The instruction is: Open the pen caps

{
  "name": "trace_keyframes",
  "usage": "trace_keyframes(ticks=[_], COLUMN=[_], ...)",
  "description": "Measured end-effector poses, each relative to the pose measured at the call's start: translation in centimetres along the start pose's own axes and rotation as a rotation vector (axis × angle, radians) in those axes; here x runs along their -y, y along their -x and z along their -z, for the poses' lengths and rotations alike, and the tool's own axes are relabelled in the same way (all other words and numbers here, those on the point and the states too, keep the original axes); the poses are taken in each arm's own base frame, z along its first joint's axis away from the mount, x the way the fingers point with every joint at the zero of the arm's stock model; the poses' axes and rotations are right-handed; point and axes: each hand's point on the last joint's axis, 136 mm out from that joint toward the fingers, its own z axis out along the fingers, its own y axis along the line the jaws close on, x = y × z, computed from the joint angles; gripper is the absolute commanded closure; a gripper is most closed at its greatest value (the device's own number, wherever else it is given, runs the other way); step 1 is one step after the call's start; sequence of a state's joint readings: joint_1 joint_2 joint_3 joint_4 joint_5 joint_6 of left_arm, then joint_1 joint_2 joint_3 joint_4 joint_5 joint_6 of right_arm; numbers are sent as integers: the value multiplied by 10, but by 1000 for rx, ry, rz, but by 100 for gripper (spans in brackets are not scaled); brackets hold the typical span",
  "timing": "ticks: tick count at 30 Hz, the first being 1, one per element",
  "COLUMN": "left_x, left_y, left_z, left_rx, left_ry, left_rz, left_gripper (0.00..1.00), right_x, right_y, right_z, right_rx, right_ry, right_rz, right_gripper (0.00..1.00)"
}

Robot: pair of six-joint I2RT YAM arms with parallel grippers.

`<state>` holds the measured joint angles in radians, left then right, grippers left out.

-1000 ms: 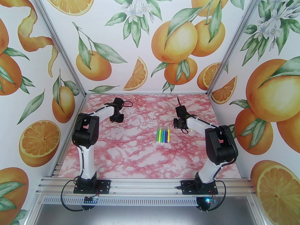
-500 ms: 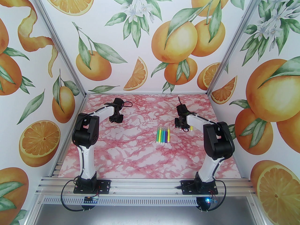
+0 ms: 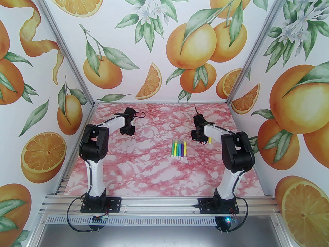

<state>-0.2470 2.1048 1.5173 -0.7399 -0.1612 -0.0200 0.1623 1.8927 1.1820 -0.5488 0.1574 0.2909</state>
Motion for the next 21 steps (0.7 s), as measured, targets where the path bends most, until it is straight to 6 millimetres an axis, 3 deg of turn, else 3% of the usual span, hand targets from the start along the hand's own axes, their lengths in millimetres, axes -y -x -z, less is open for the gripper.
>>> trace_keyframes(ticks=[9, 21], left_x=[-4, -2], left_y=[-3, -3], left_z=[-2, -2], left_rx=[-9, 3], left_ry=[-2, -42], left_rz=[8, 23], left_gripper=[73, 69], right_x=[0, 1], right_y=[-1, -4], right_z=[0, 0], right_rx=[-3, -16], right_ry=[-1, -5], right_rz=[0, 3], right_gripper=[77, 70])
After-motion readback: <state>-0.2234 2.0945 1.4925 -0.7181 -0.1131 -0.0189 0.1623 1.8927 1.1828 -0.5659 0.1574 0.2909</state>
